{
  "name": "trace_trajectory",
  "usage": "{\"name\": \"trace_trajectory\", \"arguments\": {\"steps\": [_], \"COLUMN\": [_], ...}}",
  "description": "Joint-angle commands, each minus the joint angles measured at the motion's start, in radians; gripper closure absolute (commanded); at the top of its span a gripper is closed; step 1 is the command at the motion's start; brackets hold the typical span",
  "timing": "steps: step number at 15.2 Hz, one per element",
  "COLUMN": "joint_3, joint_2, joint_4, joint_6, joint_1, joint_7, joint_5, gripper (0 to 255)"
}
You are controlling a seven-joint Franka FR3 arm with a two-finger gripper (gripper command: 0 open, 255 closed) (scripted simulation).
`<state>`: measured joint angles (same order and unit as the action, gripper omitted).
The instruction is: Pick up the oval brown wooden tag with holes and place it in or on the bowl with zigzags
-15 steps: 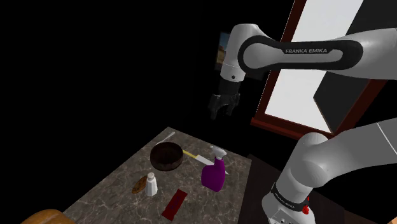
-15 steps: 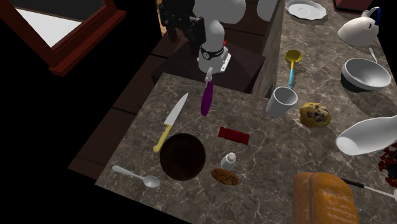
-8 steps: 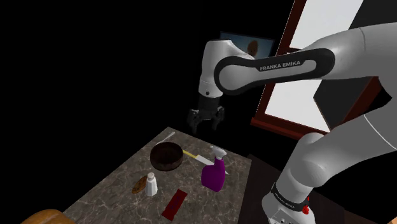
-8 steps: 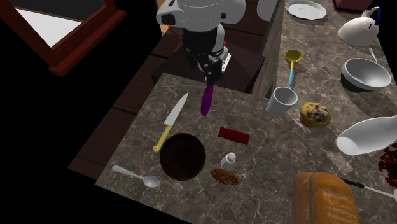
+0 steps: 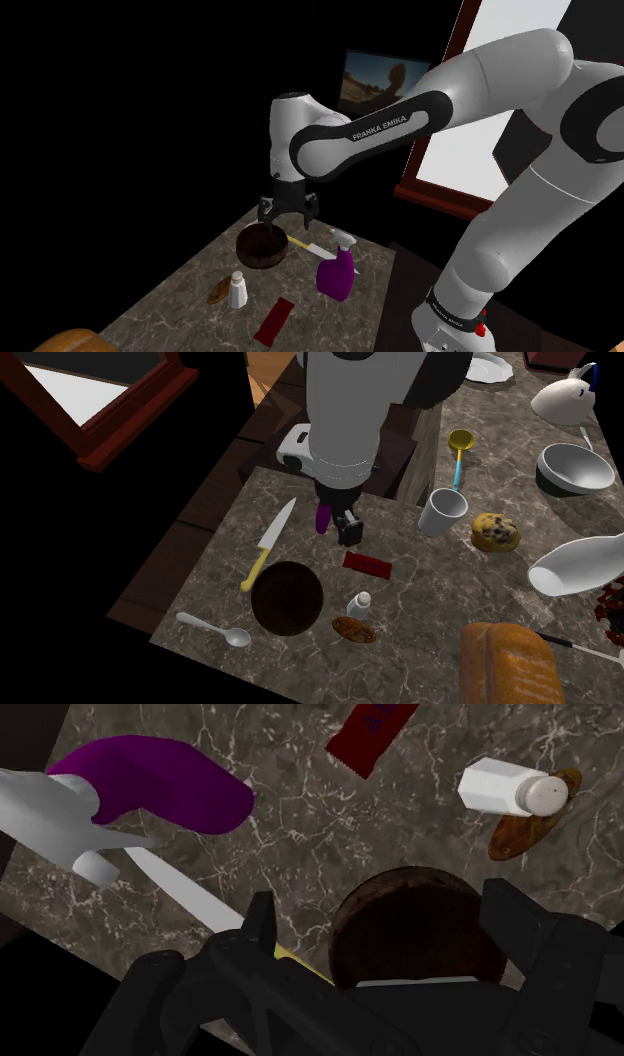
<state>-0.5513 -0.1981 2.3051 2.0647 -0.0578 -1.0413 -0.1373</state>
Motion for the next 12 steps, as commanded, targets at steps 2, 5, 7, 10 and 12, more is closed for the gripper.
{"name": "trace_trajectory", "arguments": {"steps": [2, 5, 7, 10, 12], "joint_3": [-0.051, -0.07, -0.061, -0.028, 0.0], "joint_2": [0.14, 0.296, 0.399, 0.546, 0.639], "joint_4": [-0.07, -0.159, -0.226, -0.338, -0.419], "joint_6": [0.033, 0.051, 0.053, 0.044, 0.033], "joint_1": [-0.009, 0.004, 0.031, 0.085, 0.126], "joint_7": [-0.174, -0.345, -0.45, -0.585, -0.66], "joint_5": [0.071, 0.167, 0.228, 0.301, 0.336], "gripper": [0, 0, 0, 0, 0]}}
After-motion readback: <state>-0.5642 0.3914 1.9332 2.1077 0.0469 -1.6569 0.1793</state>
